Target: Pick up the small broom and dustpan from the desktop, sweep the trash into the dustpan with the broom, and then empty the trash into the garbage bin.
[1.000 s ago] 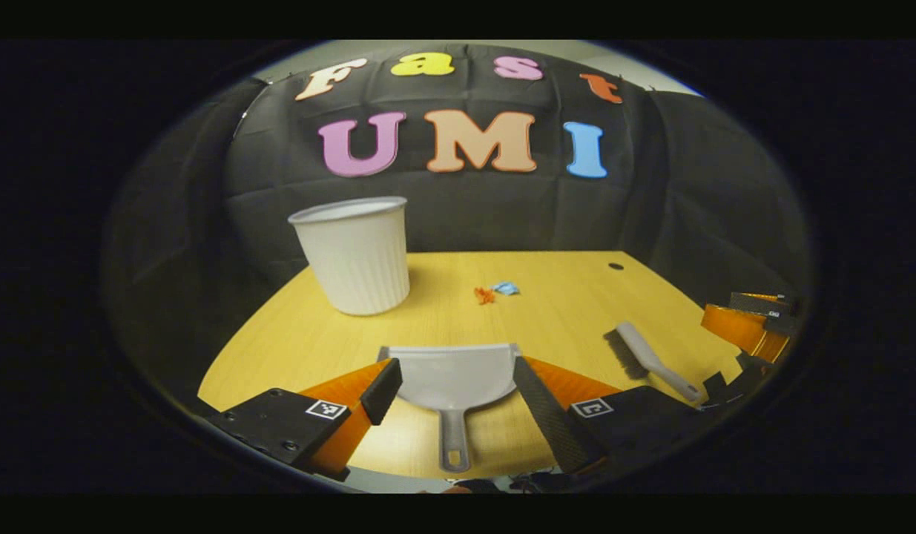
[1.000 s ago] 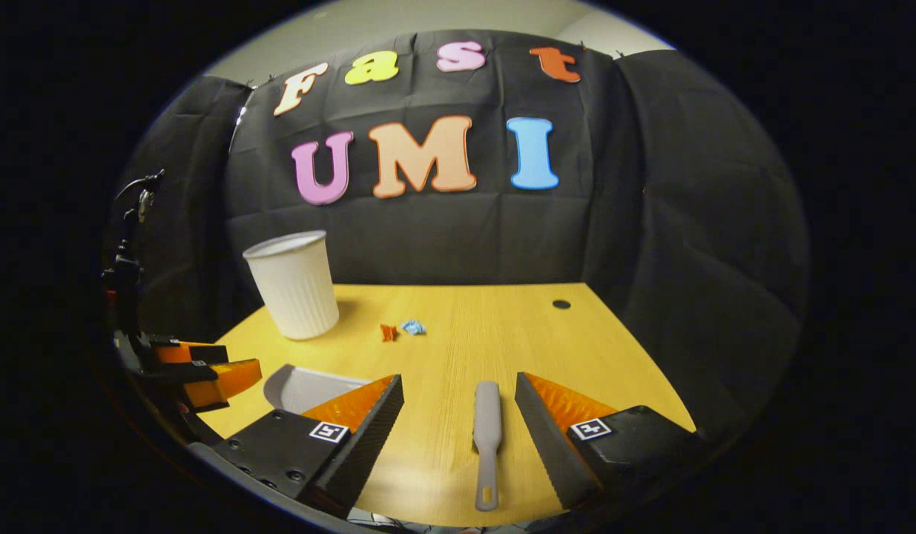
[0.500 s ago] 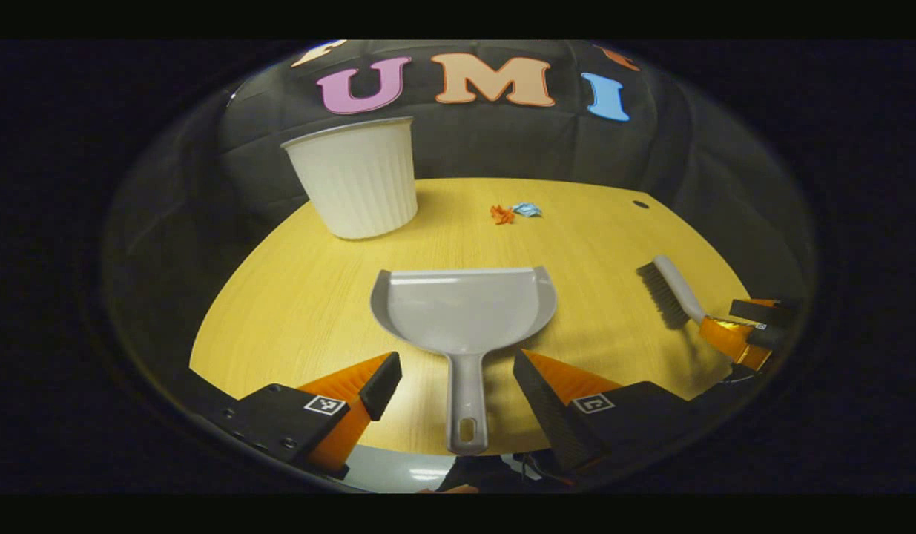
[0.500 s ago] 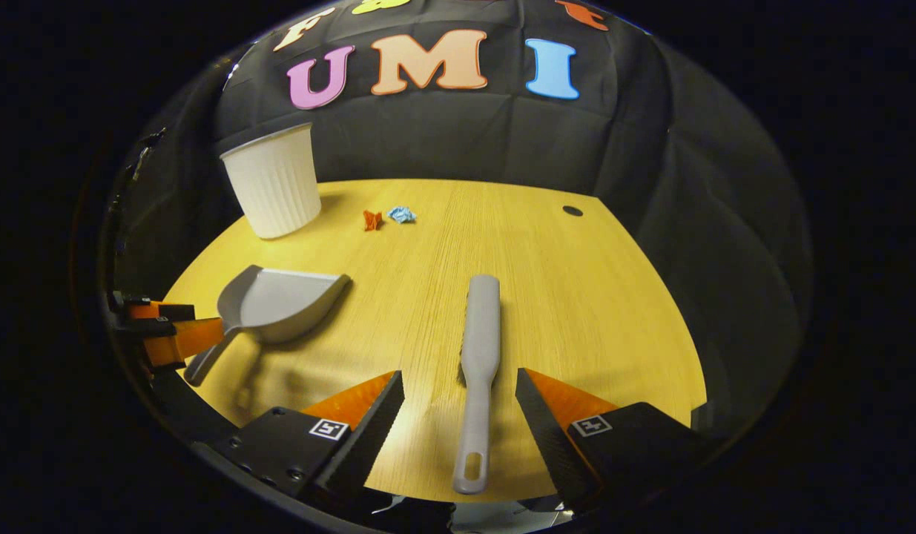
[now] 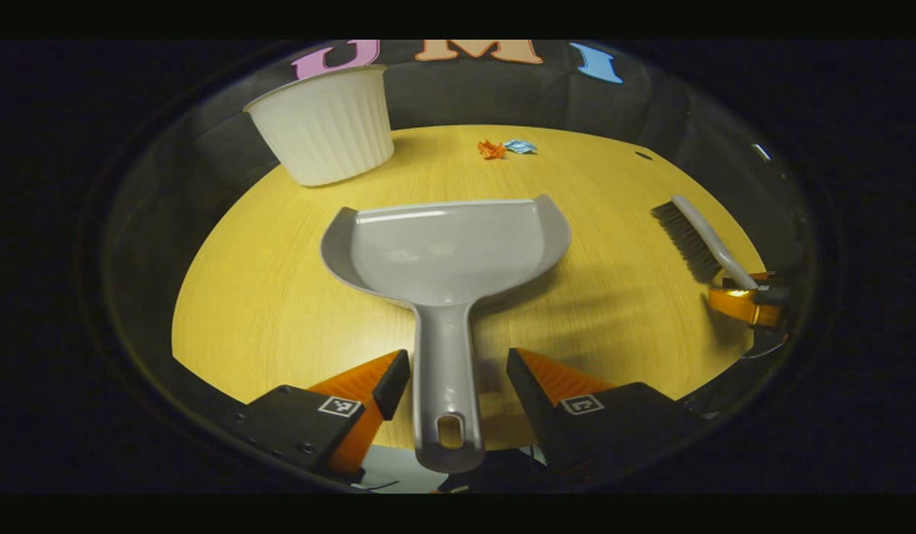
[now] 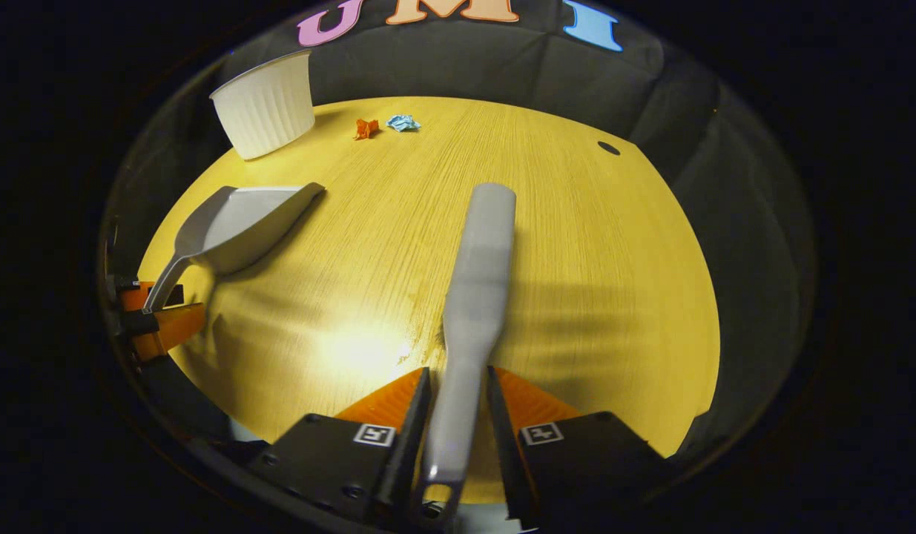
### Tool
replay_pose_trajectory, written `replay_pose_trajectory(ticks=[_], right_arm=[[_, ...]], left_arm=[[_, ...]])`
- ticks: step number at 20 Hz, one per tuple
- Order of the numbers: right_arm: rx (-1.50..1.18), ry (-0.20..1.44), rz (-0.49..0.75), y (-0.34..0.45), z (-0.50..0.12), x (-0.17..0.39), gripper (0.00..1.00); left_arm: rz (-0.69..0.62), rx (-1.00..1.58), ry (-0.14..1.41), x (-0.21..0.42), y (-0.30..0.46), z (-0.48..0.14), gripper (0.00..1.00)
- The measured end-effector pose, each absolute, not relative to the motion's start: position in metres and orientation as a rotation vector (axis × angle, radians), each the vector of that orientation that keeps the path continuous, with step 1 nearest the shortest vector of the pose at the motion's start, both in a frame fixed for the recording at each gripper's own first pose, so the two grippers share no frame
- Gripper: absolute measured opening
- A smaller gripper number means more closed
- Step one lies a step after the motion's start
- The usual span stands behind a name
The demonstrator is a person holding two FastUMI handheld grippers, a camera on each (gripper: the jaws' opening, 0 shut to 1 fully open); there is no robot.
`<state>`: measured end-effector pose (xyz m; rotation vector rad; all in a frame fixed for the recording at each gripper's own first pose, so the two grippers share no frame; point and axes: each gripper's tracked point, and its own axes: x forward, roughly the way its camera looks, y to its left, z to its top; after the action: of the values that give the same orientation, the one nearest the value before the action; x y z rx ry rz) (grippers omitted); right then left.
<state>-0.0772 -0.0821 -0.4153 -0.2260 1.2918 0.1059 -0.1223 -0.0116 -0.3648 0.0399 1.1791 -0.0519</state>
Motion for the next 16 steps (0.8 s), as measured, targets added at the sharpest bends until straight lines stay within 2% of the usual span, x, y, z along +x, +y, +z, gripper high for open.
replay_pose_trajectory(ticks=[1, 2, 3, 6, 11, 13, 14, 15, 16], right_arm=[[-0.222, 1.301, 0.136, -0.083, -0.411, -0.077, 0.37], [-0.218, 1.295, 0.152, -0.083, -0.407, -0.078, 0.27], [-0.210, 1.295, 0.181, -0.080, -0.405, -0.077, 0.25], [-0.177, 1.242, 0.250, -0.077, -0.394, -0.064, 0.24], [-0.234, 1.085, 0.350, -0.086, -0.348, 0.002, 0.23], [-0.260, 1.031, 0.364, -0.085, -0.328, 0.042, 0.23], [-0.281, 1.007, 0.362, -0.083, -0.321, 0.068, 0.19], [-0.314, 0.976, 0.363, -0.081, -0.317, 0.096, 0.23], [-0.362, 0.948, 0.359, -0.077, -0.326, 0.131, 0.19]], left_arm=[[-0.032, 0.045, 1.183, -0.124, -0.007, -0.367, 0.72], [-0.026, 0.030, 1.182, -0.125, -0.007, -0.368, 0.52], [-0.033, 0.028, 1.188, -0.124, -0.007, -0.366, 0.33], [-0.041, 0.044, 1.174, -0.121, -0.008, -0.362, 0.30], [-0.033, 0.035, 1.115, -0.102, -0.016, -0.344, 0.30], [-0.070, 0.037, 1.104, -0.090, -0.025, -0.340, 0.31], [-0.087, 0.052, 1.100, -0.083, -0.026, -0.339, 0.30], [-0.114, 0.074, 1.088, -0.073, -0.027, -0.340, 0.31], [-0.136, 0.090, 1.079, -0.063, -0.027, -0.342, 0.30]])
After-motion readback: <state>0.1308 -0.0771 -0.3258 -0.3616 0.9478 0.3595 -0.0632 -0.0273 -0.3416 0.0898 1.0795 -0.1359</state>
